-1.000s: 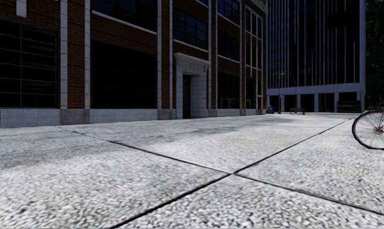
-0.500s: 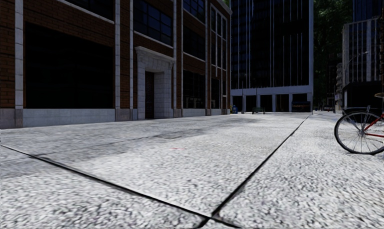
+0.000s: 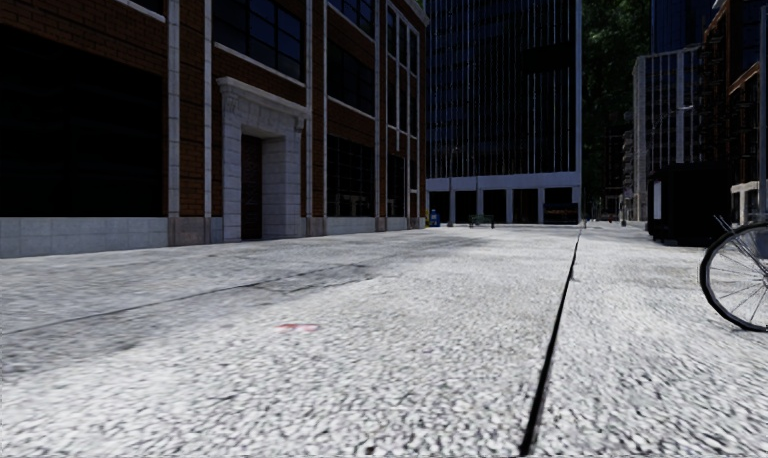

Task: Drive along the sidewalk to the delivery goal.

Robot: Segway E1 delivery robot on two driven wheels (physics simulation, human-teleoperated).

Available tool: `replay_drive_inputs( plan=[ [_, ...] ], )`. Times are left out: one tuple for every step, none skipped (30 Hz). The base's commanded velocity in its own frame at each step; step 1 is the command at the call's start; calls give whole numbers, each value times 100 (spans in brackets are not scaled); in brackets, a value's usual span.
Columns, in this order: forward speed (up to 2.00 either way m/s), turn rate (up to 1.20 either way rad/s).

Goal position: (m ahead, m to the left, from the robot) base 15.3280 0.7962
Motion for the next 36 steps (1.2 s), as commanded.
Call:
replay_drive_inputs(
  plan=[
    [200, 0],
    [200, 0],
    [200, 0],
    [200, 0],
    [200, 0],
    [200, 0],
    [200, 0],
    [200, 0],
    [200, 0],
    [200, 0],
    [200, 0],
    [200, 0],
    [200, 0],
    [200, 0],
    [200, 0],
    [200, 0],
    [200, 0],
    [200, 0],
    [200, 0],
    [200, 0],
    [200, 0],
    [200, 0],
    [200, 0],
    [200, 0],
    [200, 0],
    [200, 0],
    [200, 0],
    [200, 0],
    [200, 0],
    [200, 0],
    [200, 0],
    [200, 0],
    [200, 0],
    [200, 0],
    [200, 0],
    [200, 0]
  ],
)
